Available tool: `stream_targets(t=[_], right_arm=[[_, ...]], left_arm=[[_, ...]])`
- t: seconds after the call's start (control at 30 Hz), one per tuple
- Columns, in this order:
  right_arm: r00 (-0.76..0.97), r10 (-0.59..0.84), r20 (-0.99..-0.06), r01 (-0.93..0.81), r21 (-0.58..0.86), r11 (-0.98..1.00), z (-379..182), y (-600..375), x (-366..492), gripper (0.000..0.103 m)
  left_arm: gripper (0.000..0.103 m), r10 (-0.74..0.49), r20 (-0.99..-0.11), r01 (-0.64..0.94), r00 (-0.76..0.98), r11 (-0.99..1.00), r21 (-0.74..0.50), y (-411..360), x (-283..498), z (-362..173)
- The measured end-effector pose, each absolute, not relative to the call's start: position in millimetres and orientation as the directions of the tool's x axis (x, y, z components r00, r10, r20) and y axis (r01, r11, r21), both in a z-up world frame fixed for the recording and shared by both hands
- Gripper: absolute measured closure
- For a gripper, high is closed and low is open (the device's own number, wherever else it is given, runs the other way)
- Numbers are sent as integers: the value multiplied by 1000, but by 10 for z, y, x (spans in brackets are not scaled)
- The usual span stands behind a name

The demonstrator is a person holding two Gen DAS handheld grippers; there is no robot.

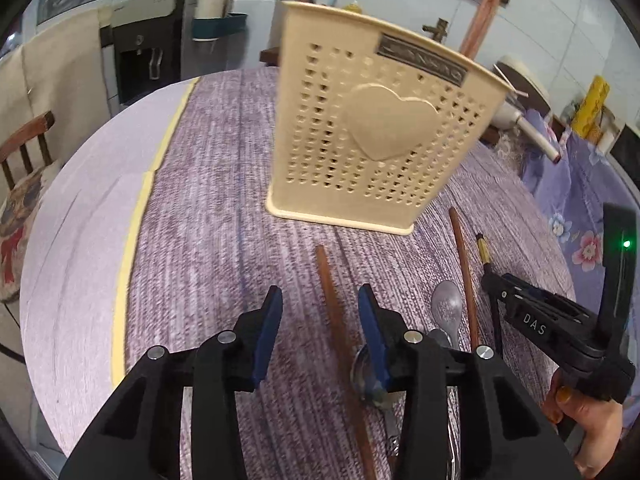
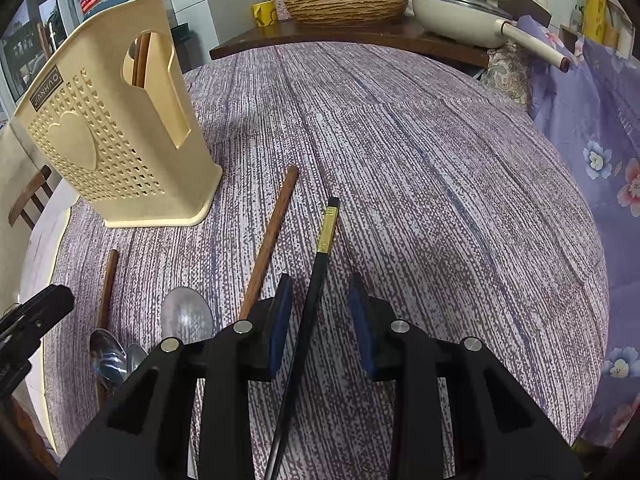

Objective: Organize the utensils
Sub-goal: 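Close the right tool on a yellow-tipped black chopstick while the left grasps a wooden chopstick, then lift both held chopsticks and carry them over the cream holder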

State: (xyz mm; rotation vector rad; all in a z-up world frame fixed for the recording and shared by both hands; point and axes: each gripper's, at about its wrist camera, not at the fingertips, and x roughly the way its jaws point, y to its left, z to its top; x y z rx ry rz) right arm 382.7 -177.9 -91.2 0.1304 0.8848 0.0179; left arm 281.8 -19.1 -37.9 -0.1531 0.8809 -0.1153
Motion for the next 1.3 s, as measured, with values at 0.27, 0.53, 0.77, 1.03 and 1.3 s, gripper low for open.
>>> stream_targets(t=[0.27, 0.53, 0.77, 1.03, 1.3], right_arm=[[637, 58, -768, 43, 111, 993, -908, -1767, 3823, 75], [645, 39, -763, 57, 100, 993, -909, -1739, 3847, 76], [644, 16, -765, 71, 80, 994, -895, -1727, 3968, 81], [646, -8, -764, 76, 54, 996, -901, -1694, 4084, 93], [648, 13, -761, 67, 74, 995, -904, -1722, 4088, 95]], left_arm=[[76, -116, -797, 19, 593, 991, -130, -333, 2957, -558], [87, -38, -799, -16, 600, 998, -60, -366, 2959, -605], [92, 2, -802, -25, 597, 1000, -17, -420, 2993, -610], [94, 3, -803, -26, 596, 1000, -15, -443, 3028, -609], [94, -12, -803, -22, 596, 999, -31, -404, 3033, -609]])
